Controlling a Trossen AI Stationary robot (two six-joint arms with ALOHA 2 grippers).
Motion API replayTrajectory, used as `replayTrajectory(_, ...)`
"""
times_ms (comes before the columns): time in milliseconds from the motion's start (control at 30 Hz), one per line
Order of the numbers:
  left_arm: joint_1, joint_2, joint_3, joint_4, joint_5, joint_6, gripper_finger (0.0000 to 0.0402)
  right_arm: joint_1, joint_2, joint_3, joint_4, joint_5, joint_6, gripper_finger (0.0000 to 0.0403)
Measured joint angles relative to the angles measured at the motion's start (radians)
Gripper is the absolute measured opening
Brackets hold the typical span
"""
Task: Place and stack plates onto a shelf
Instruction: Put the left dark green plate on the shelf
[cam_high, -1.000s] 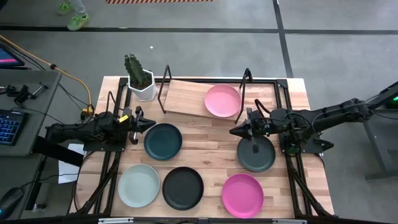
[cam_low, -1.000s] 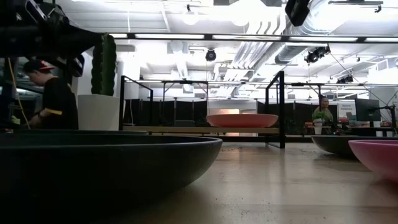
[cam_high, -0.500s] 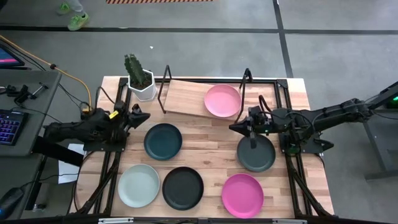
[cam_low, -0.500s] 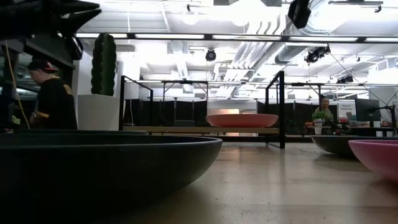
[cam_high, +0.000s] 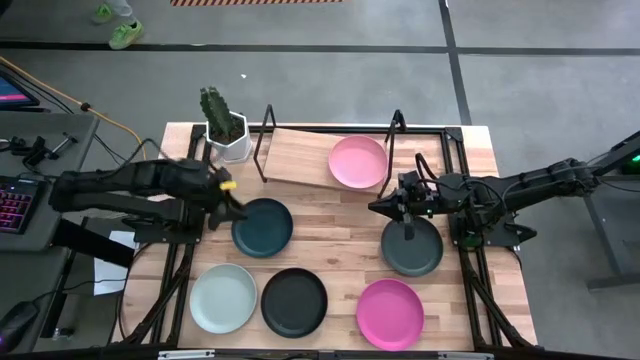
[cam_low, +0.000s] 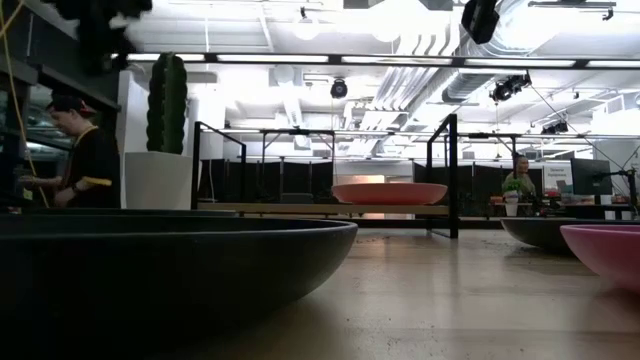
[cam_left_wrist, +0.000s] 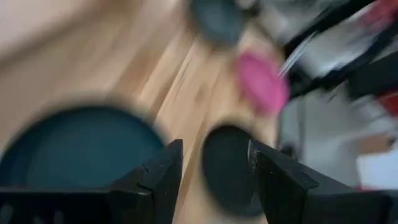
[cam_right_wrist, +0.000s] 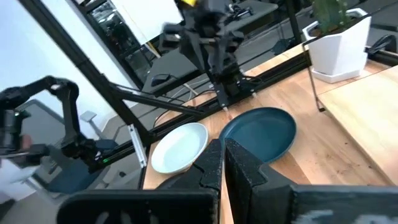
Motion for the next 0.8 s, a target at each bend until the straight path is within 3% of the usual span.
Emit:
replayTrajectory(267, -0.089, 0.095, 0.004, -0.281, -0.03, -0.368, 0.0179, 0.0, 0.0, 0.0, 0.0, -0.049, -0.047, 0.0)
replayTrajectory(467, -0.141, 0.147, 0.004, -0.385, -0.263, -0.638, 0.0179, 0.0, 0.0, 0.0, 0.0, -0.058, -0.077, 0.0)
replayTrajectory(667, -0.171, 0.232, 0.004, -0.384, -0.38, -0.716, 0.0179, 0.0, 0.0, 0.0, -0.001, -0.058, -0.077, 0.0)
replayTrajectory(800, -0.168, 0.309, 0.004, -0.386, -0.39, -0.687, 0.0179, 0.0, 0.0, 0.0, -0.007, -0.058, -0.077, 0.0)
